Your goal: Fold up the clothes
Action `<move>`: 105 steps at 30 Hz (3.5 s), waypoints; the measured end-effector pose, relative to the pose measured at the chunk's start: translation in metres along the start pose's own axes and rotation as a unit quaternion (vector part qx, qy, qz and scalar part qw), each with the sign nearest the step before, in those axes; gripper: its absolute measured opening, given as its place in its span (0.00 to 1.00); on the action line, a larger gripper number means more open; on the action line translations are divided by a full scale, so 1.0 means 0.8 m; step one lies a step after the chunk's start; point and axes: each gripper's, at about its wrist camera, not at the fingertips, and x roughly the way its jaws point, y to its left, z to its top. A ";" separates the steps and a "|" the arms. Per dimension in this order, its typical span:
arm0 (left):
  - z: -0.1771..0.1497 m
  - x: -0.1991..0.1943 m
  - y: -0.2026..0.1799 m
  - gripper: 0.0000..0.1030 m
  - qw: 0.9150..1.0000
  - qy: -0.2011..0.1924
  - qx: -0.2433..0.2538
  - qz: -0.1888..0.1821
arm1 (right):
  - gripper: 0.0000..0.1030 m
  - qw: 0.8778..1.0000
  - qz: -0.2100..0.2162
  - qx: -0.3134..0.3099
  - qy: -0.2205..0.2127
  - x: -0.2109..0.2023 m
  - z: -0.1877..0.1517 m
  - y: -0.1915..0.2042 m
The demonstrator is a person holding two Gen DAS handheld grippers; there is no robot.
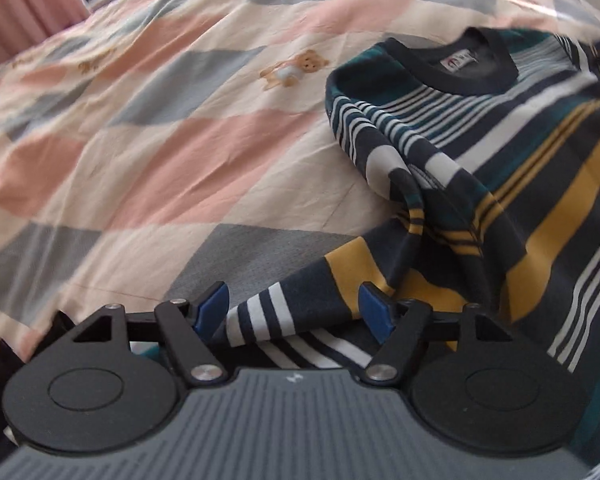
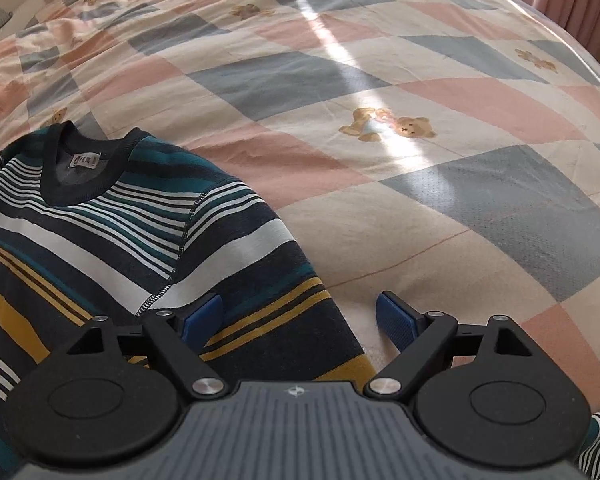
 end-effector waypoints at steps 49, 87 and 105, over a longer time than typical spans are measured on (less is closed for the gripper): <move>-0.296 -0.234 -0.049 0.41 0.883 0.052 -0.449 0.126 | 0.83 0.958 0.052 0.280 -0.017 -0.198 -0.294 0.086; -0.404 -0.322 -0.303 0.02 0.891 -0.002 -0.437 -0.127 | 0.02 0.925 0.201 0.304 0.110 -0.278 -0.554 0.120; -0.382 -0.328 -0.320 0.06 0.933 0.068 -0.352 -0.031 | 0.43 0.967 0.004 0.243 0.076 -0.327 -0.525 0.124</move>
